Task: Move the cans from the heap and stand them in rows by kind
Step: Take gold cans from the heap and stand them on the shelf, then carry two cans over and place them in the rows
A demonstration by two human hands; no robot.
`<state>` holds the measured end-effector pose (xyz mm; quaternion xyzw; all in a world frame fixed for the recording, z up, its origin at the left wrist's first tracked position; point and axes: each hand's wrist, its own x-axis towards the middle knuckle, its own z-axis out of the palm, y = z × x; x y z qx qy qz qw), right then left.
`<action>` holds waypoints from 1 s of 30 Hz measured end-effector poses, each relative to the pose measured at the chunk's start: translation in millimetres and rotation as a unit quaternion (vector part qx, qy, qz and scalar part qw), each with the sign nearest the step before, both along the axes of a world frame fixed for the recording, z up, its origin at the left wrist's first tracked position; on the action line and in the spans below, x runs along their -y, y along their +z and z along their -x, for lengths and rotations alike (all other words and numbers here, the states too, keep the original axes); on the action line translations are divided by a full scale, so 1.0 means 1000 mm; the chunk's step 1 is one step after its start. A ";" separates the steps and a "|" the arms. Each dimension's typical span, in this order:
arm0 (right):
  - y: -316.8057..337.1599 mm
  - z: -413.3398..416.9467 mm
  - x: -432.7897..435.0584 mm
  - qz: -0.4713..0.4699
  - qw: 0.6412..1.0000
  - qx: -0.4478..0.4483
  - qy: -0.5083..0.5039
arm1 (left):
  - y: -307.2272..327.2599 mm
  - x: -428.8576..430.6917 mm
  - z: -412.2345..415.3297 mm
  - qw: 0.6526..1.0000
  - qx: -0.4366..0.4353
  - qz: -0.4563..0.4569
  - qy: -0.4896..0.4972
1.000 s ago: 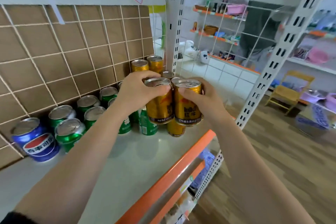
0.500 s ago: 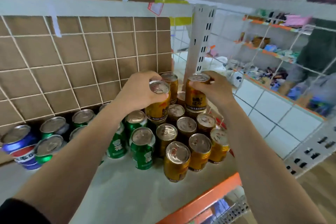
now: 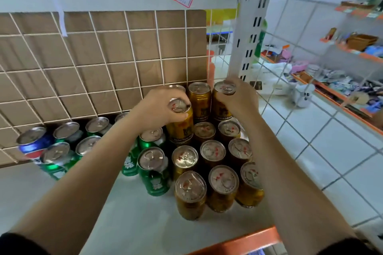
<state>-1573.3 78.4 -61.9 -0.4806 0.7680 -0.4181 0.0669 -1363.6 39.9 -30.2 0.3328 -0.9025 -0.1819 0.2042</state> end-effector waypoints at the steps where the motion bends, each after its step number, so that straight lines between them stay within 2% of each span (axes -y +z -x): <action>1: -0.001 -0.002 0.001 0.002 1.000 -0.013 -0.001 | 0.000 0.001 -0.001 1.000 0.009 -0.002 0.008; 6: -0.006 -0.007 0.001 0.039 0.996 -0.075 -0.016 | -0.004 -0.001 -0.004 1.000 0.003 -0.003 0.029; 12: -0.010 -0.008 -0.002 0.021 0.994 -0.103 -0.004 | -0.016 -0.008 -0.006 0.997 -0.021 -0.018 0.071; 18: -0.018 -0.012 -0.009 -0.010 0.990 -0.142 0.006 | -0.019 -0.021 -0.003 0.996 -0.002 -0.005 0.090; 24: -0.026 -0.013 -0.020 -0.048 0.988 -0.138 0.056 | -0.021 -0.028 -0.002 0.994 -0.006 0.006 0.106; 30: -0.035 -0.033 -0.047 -0.077 0.984 -0.131 0.092 | -0.027 -0.045 0.004 0.980 -0.023 0.010 0.199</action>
